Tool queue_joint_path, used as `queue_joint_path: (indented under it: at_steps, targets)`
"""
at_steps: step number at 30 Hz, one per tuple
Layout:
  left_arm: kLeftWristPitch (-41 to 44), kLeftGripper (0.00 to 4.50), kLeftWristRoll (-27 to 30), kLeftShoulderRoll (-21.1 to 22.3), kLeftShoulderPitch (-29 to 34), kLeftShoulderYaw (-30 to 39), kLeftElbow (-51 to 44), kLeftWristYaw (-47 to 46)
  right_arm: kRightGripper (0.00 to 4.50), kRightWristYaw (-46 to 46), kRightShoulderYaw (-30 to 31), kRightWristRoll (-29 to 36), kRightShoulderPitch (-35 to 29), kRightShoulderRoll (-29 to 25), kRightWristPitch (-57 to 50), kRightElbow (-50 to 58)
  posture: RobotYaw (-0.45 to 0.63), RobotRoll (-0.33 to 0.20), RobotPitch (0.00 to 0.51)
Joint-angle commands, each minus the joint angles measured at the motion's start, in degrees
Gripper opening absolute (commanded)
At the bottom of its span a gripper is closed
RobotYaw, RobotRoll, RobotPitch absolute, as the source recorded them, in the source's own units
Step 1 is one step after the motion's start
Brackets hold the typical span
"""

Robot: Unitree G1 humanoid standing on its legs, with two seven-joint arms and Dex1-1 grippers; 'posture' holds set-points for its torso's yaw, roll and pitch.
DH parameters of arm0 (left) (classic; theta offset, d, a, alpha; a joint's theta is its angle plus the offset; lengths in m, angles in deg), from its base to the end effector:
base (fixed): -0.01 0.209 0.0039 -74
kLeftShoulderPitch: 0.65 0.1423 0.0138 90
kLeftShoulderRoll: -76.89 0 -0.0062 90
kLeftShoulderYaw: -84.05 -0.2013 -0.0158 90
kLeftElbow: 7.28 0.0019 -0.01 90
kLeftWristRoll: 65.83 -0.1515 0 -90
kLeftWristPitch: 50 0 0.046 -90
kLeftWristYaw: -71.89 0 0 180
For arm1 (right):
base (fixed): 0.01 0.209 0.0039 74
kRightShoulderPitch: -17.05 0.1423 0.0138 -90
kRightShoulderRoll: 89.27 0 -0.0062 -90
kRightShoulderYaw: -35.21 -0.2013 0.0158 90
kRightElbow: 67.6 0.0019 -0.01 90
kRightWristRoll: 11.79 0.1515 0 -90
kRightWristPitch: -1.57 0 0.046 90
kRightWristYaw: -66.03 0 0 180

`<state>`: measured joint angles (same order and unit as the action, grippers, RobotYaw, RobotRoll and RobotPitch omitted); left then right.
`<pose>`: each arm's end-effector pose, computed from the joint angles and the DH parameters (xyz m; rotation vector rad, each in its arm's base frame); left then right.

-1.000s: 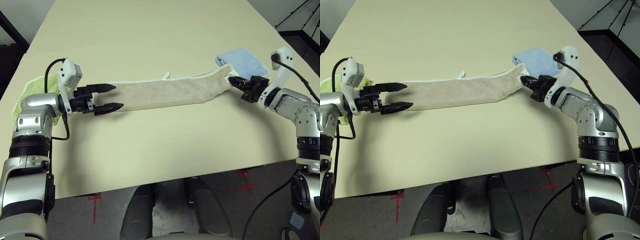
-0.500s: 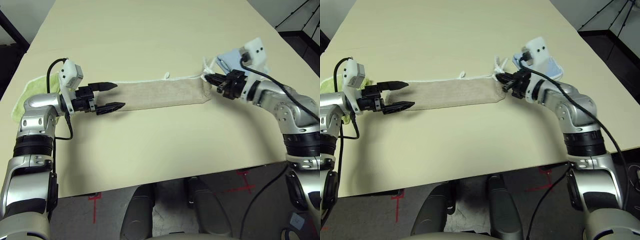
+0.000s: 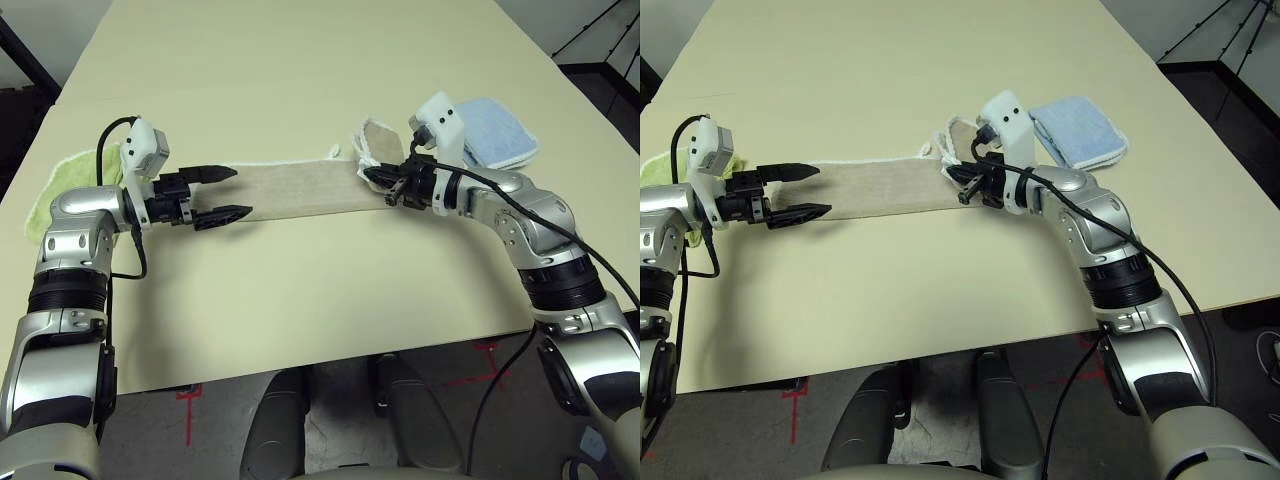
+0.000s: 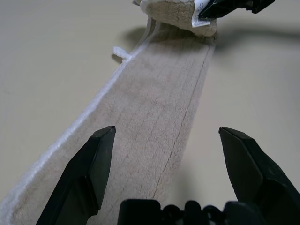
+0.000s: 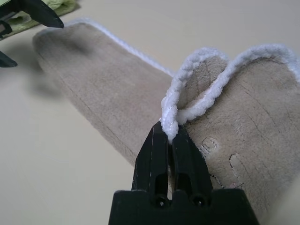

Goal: Fold the towel and set it aside.

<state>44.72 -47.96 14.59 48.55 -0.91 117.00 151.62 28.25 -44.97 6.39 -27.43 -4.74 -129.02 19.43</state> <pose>0.3226 0.3299 0.1910 0.3300 0.0695 -1.0594 0.3304 -0.1386 0.2007 -0.2093 0.1120 0.9174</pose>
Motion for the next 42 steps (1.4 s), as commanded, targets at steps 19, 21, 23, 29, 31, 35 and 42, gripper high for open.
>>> queue_joint_path:
  at_steps: [19,21,23,29,31,35,42]
  targets:
    - [1.4,4.5,-0.7,0.1,-0.9,-1.8,-1.3,1.0,0.28,-2.3,6.4,-8.1,2.4,8.2,6.6,-9.8,-0.01,0.0,0.198]
    - [1.5,4.5,-0.7,0.1,-1.1,-2.0,-1.1,1.0,0.8,-2.5,6.7,-8.8,2.6,8.5,7.0,-10.9,-0.01,0.0,0.198]
    - [1.5,4.5,-0.7,0.1,-1.3,-2.1,-1.1,0.9,1.44,-3.2,6.6,-9.2,2.9,8.8,7.9,-11.7,-0.01,0.0,0.198]
    - [1.5,4.5,-0.9,0.2,-1.5,-2.3,-0.7,0.9,3.56,-13.1,5.6,-5.9,3.2,7.3,13.2,-9.8,-0.01,0.0,0.196]
    - [1.4,4.5,-1.0,0.2,-1.6,-2.4,-0.4,0.9,4.21,-16.4,5.2,-5.5,3.4,5.7,15.0,-9.2,-0.02,0.0,0.194]
    - [1.3,4.5,-1.0,0.0,-2.0,-2.4,0.0,1.0,4.48,-20.2,2.5,-3.8,3.8,3.9,20.3,-9.3,-0.02,0.0,0.193]
    - [2.4,4.5,-0.3,-0.4,-1.8,-2.1,-0.9,0.6,4.48,-25.7,-5.0,-2.9,5.1,-0.7,36.3,-21.6,-0.02,0.0,0.194]
